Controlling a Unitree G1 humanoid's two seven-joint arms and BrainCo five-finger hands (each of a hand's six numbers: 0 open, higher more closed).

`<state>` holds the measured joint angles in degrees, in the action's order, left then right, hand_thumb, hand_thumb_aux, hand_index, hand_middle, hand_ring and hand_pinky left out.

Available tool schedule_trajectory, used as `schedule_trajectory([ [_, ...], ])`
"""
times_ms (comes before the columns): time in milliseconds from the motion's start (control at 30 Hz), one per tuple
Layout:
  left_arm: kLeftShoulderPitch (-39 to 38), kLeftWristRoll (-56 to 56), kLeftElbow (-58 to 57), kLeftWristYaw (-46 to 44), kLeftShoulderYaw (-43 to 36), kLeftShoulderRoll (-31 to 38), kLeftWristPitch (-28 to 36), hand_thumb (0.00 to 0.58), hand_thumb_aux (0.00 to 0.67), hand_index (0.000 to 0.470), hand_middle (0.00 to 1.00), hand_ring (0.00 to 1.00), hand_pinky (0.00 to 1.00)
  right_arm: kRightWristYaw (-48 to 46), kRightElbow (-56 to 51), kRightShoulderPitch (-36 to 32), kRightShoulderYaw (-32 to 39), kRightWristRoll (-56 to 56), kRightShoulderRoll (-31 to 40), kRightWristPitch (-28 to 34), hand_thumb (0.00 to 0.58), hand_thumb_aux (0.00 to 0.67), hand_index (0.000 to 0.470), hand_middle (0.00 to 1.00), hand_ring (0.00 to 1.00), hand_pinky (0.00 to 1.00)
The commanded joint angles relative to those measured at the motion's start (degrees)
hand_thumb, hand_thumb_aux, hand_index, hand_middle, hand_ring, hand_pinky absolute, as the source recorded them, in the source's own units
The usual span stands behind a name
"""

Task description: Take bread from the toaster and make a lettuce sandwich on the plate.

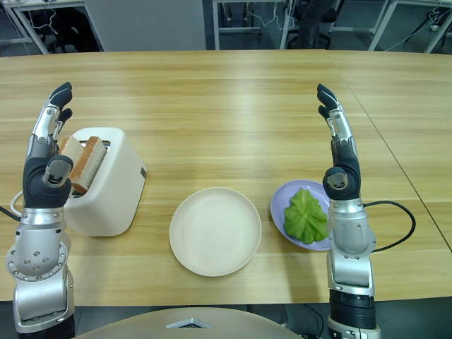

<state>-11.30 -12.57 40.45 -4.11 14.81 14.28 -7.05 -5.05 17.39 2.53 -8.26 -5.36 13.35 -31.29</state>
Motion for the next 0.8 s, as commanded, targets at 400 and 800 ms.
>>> schedule_trajectory([
  [400, 0.9, -12.0, -4.5, 4.9, 7.1, 3.2, 5.1, 0.000, 0.000, 0.000, 0.00, 0.00, 0.00, -0.2, -0.5, -0.4, 0.1, 0.3, 0.2, 0.1, 0.000, 0.000, 0.000, 0.00, 0.00, 0.00],
  [800, 0.6, -32.4, -19.0, -3.3, 7.3, 19.4, 19.4, 0.000, 0.000, 0.000, 0.00, 0.00, 0.00, -0.2, -0.3, -0.5, 0.1, 0.3, 0.3, 0.3, 0.000, 0.000, 0.000, 0.00, 0.00, 0.00],
])
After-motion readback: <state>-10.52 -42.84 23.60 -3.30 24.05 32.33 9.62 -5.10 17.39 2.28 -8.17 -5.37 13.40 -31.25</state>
